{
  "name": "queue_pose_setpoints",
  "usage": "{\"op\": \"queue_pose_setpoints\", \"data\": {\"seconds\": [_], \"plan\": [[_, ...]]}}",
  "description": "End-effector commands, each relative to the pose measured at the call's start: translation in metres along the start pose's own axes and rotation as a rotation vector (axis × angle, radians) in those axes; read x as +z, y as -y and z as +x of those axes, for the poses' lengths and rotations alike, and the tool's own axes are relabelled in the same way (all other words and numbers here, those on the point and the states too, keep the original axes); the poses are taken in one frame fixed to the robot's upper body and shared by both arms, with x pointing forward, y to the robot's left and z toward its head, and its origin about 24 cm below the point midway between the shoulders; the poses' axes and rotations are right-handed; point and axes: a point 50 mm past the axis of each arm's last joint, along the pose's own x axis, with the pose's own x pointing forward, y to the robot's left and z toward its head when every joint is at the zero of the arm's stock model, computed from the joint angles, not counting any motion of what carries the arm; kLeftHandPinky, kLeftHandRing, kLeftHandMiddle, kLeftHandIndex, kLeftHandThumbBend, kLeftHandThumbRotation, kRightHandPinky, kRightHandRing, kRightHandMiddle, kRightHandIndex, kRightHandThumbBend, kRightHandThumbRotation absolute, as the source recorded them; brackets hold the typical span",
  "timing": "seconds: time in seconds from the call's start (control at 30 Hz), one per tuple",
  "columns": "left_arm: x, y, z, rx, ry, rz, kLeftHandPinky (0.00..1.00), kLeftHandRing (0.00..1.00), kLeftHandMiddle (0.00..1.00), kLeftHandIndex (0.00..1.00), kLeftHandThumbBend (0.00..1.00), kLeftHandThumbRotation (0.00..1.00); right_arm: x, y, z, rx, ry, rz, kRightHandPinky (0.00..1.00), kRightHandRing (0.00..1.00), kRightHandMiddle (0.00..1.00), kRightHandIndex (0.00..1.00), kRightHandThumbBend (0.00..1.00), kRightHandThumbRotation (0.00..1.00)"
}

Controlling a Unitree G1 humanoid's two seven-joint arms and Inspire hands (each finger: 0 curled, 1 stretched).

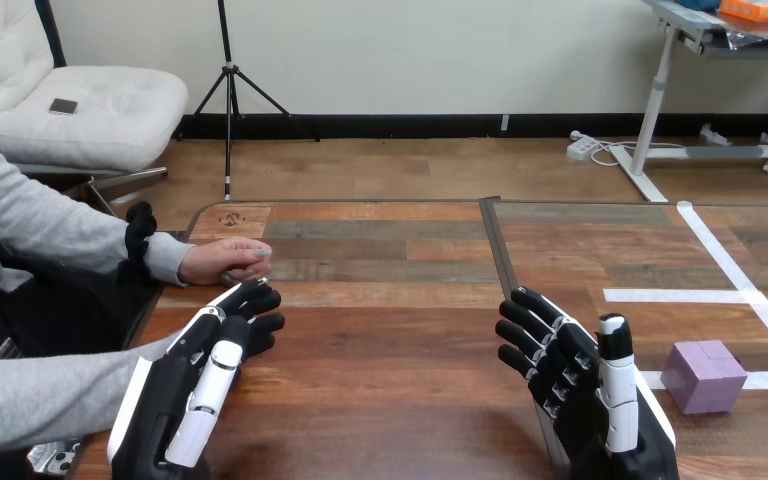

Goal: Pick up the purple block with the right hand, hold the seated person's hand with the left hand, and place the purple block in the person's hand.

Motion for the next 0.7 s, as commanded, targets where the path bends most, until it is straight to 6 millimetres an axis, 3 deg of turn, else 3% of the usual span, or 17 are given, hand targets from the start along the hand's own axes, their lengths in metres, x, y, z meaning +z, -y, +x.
{"op": "queue_pose_setpoints", "data": {"seconds": [0.0, 0.67], "plan": [[0.017, 0.004, 0.017, -0.027, 0.098, 0.014, 0.81, 0.80, 0.81, 0.80, 0.41, 0.80, 0.019, -0.004, 0.011, 0.038, 0.082, -0.018, 0.92, 0.90, 0.88, 0.85, 0.89, 0.93], [0.016, 0.004, 0.018, -0.038, 0.096, 0.018, 0.81, 0.80, 0.82, 0.80, 0.40, 0.80, 0.028, 0.002, 0.022, 0.049, 0.126, -0.083, 0.86, 0.87, 0.86, 0.84, 0.89, 0.90]]}}
